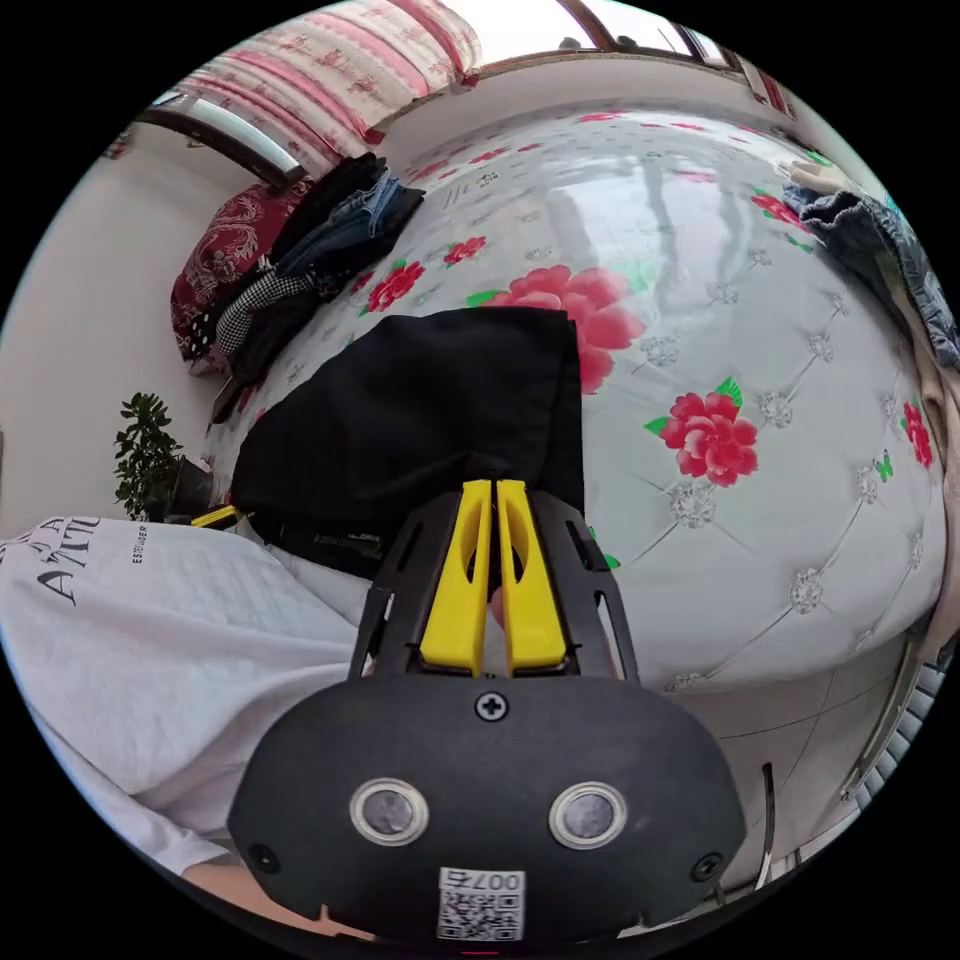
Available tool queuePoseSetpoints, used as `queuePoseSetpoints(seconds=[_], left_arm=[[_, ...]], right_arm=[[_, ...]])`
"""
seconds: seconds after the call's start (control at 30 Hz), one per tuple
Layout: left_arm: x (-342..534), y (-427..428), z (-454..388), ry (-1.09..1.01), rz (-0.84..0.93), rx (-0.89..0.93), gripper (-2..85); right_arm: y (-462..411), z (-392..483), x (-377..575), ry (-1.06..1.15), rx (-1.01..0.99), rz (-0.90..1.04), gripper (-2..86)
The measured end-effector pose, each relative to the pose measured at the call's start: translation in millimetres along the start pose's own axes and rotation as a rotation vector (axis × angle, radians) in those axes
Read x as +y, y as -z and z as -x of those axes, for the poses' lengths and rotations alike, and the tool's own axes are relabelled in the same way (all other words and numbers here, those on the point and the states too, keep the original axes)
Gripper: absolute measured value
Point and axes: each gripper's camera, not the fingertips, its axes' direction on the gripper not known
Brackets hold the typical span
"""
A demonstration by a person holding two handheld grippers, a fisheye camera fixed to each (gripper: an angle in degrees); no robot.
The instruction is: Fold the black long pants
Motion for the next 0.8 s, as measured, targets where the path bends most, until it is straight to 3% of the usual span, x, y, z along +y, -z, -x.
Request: queuePoseSetpoints(seconds=[0.33, 0.57, 0.8], left_arm=[[-7.5, 45.0, -12.5, -0.083, -0.118, -0.004, -1.0], [18.7, -12.0, -44.9, -0.061, -0.027, -0.047, -0.7], [35.5, 2.1, -59.8, -0.184, 0.079, 0.01, 3.0]], right_arm=[[40.8, 32.1, -10.0, 0.135, 0.099, -0.132, -0.2], [-32.6, 9.8, 19.0, -0.015, 0.136, 0.07, 0.2], [-25.0, 2.9, 28.0, -0.106, 0.159, 0.033, 2.4]])
